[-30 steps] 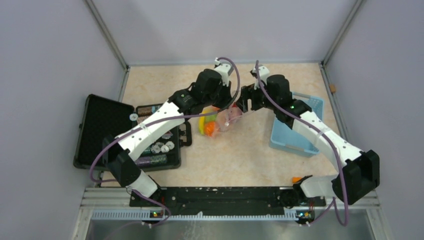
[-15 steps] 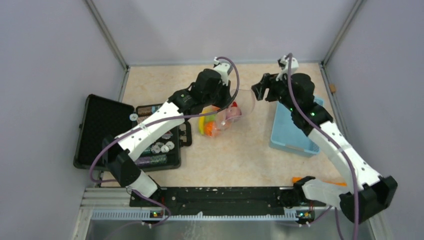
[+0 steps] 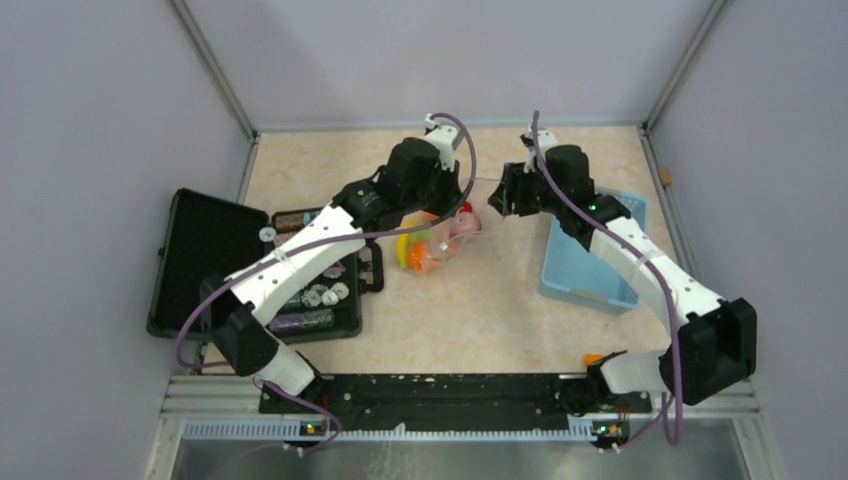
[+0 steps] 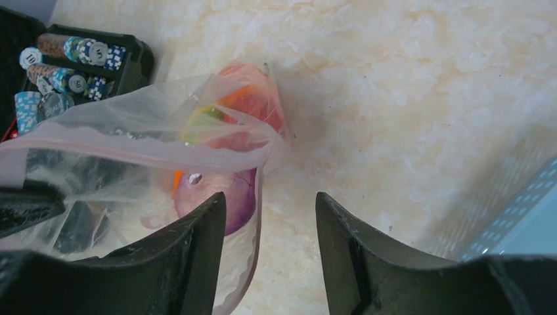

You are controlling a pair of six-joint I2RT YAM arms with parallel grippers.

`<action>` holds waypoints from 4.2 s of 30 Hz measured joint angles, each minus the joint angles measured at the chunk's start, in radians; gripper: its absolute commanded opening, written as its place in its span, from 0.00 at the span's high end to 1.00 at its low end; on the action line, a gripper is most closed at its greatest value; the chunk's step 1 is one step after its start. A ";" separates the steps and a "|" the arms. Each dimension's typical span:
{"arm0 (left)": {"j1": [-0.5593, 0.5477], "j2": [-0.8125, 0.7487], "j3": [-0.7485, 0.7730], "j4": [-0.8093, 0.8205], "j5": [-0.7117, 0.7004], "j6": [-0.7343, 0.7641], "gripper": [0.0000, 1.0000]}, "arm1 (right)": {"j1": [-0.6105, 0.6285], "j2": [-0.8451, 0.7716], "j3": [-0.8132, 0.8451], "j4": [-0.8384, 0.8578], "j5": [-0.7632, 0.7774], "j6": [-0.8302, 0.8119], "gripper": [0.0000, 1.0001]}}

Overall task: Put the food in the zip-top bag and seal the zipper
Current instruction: Adjust the zipper food storage bag at the center of the board.

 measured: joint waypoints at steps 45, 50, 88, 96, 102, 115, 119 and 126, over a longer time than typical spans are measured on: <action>-0.027 -0.495 -0.881 0.788 0.180 0.376 0.05 | 0.196 0.372 0.654 -0.229 0.647 0.154 1.00; -0.034 -0.463 -0.930 1.028 0.155 0.354 0.13 | 0.196 0.370 0.669 -0.229 0.640 0.154 1.00; -0.205 0.047 -0.982 1.807 -0.205 0.406 0.49 | 0.196 0.284 0.647 -0.248 0.519 0.185 1.00; -0.241 0.066 -0.978 1.916 -0.278 0.529 0.84 | 0.196 0.264 0.597 -0.234 0.519 0.192 1.00; -0.241 0.023 -0.974 1.916 -0.288 0.513 1.00 | 0.196 0.259 0.584 -0.224 0.520 0.192 1.00; -0.077 -0.368 -0.954 1.427 -0.090 0.410 1.00 | 0.191 0.169 0.373 -0.147 0.511 0.182 1.00; 0.020 -0.469 -0.890 1.154 0.075 0.390 1.00 | 0.185 0.047 0.194 -0.046 0.429 0.151 0.99; 0.105 -0.505 -0.817 0.877 0.267 0.399 1.00 | 0.180 -0.092 0.080 0.021 0.382 0.140 0.80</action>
